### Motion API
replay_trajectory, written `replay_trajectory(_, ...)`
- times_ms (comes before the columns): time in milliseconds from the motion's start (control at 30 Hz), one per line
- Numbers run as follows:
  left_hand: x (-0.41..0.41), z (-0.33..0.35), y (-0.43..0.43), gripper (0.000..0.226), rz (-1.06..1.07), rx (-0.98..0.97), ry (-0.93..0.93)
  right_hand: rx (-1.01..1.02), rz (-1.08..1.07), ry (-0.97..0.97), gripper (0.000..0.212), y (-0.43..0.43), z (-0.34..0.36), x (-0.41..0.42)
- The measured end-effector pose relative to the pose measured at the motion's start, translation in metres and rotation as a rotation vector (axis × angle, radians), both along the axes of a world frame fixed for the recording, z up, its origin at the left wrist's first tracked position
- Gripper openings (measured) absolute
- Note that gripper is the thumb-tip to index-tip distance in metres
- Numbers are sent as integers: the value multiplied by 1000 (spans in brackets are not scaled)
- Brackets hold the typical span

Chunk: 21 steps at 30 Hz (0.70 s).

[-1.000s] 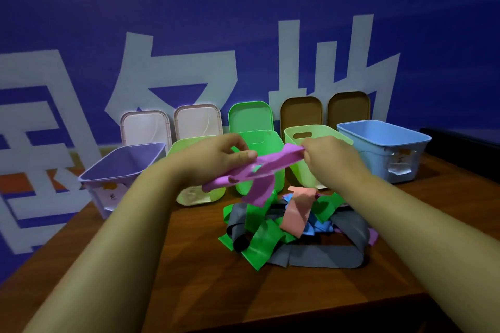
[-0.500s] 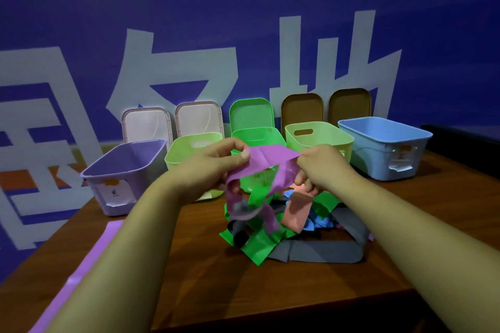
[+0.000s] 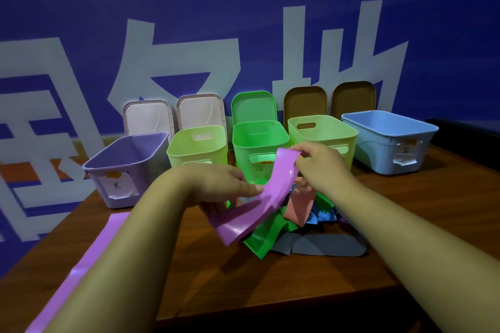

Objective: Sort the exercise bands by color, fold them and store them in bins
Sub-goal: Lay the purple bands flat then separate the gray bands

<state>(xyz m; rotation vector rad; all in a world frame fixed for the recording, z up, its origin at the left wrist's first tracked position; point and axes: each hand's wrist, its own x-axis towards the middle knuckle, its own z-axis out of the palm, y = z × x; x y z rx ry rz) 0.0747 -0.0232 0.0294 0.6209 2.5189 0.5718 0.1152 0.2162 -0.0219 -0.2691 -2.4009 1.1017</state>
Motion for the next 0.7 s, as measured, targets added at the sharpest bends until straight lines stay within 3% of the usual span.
replay_trajectory(100, -1, -9, 4, 43, -31, -20, 78, -62, 19, -63, 27, -5, 2, 3)
replay_trajectory(233, -4, -22, 14, 35, -6, 113, 28, -110, 35, -102, 30, -12, 9, 3)
replay_trajectory(333, -3, -28, 23, 30, -46, 115, 204, -126, 45, -113, 30, -16, 11, 3)
replay_trajectory(433, -3, -36, 33, 41, -26, 224, 397, -97, 39, -121, 30, -19, 11, 2)
replay_trajectory(567, -4, -49, 42, 45, -4, 449, 401, -69, 28, -137, 31, -19, 10, -1)
replay_trajectory(700, -3, -52, 36, 34, -84, 513, 496, -72, 17, -142, 33, -16, 4, -3)
